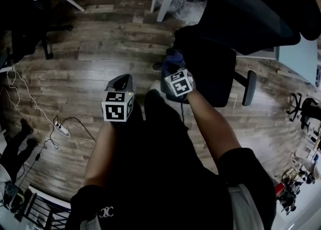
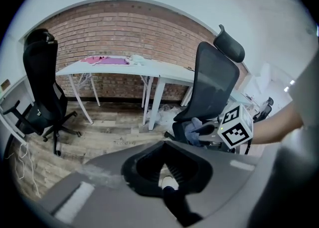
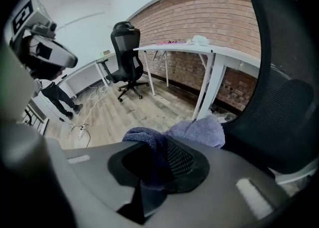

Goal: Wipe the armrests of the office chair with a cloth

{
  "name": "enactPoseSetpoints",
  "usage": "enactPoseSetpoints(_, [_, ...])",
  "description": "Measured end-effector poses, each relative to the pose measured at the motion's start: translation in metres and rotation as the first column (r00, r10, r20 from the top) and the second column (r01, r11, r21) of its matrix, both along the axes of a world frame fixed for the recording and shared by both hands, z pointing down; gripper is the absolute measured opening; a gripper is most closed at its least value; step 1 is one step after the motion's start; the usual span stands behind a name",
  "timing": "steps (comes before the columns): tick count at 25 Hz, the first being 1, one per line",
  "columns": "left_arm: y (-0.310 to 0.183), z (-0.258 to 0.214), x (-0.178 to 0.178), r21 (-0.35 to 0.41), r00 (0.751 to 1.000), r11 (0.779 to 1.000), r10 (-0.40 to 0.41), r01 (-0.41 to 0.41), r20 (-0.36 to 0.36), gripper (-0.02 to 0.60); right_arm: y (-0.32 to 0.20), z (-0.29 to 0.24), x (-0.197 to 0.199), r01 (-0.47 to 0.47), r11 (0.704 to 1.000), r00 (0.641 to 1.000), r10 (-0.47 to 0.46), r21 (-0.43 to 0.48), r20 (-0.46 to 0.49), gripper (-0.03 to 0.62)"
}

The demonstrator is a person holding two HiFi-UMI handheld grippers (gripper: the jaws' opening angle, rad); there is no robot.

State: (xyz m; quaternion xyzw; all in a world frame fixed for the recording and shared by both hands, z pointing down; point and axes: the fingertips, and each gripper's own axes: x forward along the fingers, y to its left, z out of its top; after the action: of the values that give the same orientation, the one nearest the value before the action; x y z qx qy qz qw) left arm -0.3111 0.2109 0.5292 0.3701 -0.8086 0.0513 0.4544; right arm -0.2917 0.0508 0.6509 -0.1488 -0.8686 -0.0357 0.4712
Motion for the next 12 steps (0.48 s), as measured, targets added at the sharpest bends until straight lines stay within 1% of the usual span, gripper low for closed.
enactPoseSetpoints(3, [0.001,0.001,0.0,0.01,1.0,1.0,0.028,-0.028,-0.004,0.006,0.013,0.0,0.017,-0.043,0.998,0.999,0.043,-0.043,-0.01,0.074])
enactPoseSetpoints(8, [0.004,-0.001,0.0,0.024,0.995,0.994,0.102,-0.102,-0.002,0.006,0.038,0.003,0.058,-0.12,0.987,0.991,0.113,-0.107,-0.075,0.071])
enactPoseSetpoints(10, [0.004,-0.003,-0.001,0.031,0.99,0.99,0.14,-0.14,0.003,0.006,0.045,0.004,0.071,-0.169,0.978,0.983,0.159,-0.12,-0.089,0.071])
enactPoseSetpoints(12, [0.004,-0.004,-0.002,0.039,0.983,0.982,0.185,-0.186,0.01,0.006,0.049,0.004,0.082,-0.231,0.964,0.971,0.219,-0.135,-0.096,0.071])
